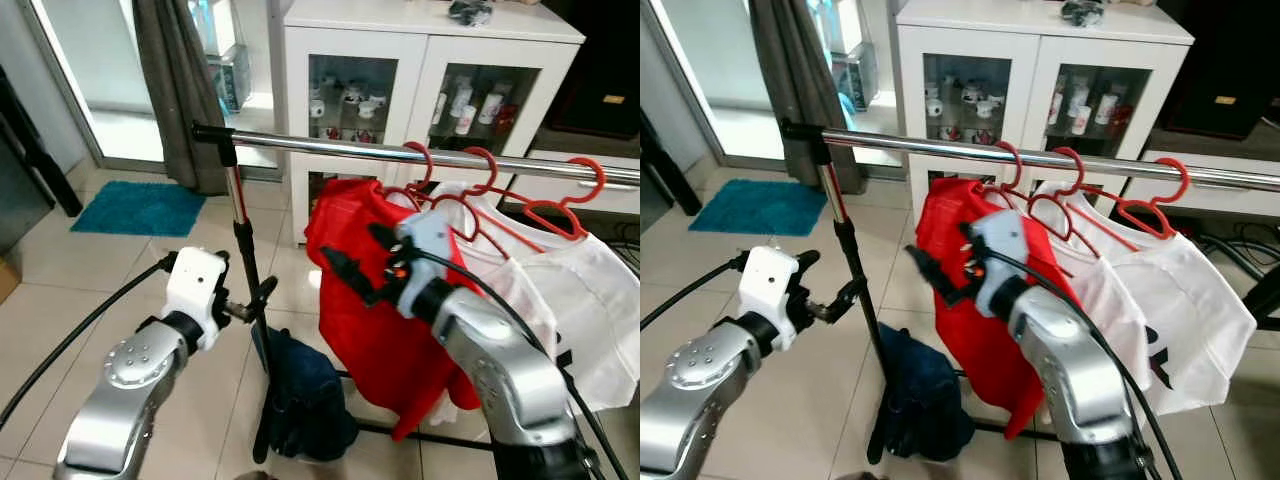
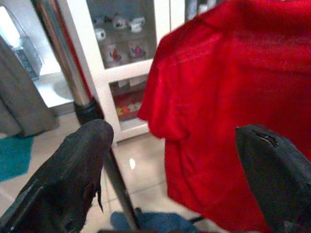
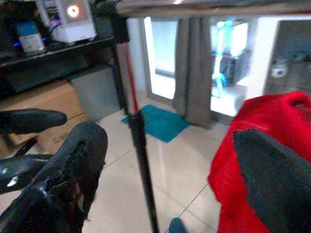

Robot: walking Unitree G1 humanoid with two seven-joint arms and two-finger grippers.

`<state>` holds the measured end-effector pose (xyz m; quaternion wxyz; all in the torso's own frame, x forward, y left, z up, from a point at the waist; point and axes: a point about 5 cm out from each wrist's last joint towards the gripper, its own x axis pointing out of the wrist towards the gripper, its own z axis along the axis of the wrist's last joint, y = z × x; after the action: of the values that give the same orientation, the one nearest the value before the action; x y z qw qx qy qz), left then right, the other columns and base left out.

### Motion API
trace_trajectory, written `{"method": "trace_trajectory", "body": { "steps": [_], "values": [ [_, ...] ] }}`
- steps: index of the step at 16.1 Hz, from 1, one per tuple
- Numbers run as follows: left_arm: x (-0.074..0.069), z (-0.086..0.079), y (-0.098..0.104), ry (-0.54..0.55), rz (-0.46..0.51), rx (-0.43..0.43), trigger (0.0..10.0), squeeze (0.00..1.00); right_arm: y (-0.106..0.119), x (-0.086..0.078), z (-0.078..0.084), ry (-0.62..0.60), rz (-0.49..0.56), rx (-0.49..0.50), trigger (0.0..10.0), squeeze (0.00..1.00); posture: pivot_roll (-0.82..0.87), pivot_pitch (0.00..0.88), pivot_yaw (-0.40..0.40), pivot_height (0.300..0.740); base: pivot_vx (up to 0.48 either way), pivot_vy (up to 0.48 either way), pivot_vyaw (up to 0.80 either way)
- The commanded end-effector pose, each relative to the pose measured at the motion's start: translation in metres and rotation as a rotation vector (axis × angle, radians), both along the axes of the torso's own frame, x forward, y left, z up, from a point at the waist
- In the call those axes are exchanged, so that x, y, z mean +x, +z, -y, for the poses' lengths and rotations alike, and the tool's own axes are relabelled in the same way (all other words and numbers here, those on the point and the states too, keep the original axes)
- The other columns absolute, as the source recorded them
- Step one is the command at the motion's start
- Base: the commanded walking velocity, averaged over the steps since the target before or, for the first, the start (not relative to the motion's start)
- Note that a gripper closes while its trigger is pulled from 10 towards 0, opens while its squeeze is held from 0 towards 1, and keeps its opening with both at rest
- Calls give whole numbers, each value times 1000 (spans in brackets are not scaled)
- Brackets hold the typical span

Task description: Hang hanger

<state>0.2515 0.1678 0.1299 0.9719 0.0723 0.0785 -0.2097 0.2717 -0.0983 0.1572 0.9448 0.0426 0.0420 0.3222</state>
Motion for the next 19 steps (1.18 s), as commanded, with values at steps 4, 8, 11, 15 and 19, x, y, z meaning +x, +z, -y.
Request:
{"method": "trace_trajectory", "body": {
  "steps": [4,8,11,15,19],
  "values": [
    [5,5,4,9,29,3,10000,0,3,4,19,-124,13,-8,10000,1000,-38,0,34,740,0,0,0],
    [3,15,8,-76,43,1,10000,0,14,31,38,-252,37,-50,10000,1000,-24,0,23,740,0,0,0],
    [-4,21,11,-172,26,-15,10000,0,21,53,56,-265,13,-102,10000,847,-34,0,25,740,0,0,0],
    [-12,31,15,-349,-2,-12,10000,0,12,83,65,-196,-82,-177,10000,0,-35,0,17,740,0,0,0],
    [-15,29,18,-372,-4,-6,10000,0,12,105,79,-193,-166,-162,7216,0,-29,0,4,740,0,0,0]
  ]
}}
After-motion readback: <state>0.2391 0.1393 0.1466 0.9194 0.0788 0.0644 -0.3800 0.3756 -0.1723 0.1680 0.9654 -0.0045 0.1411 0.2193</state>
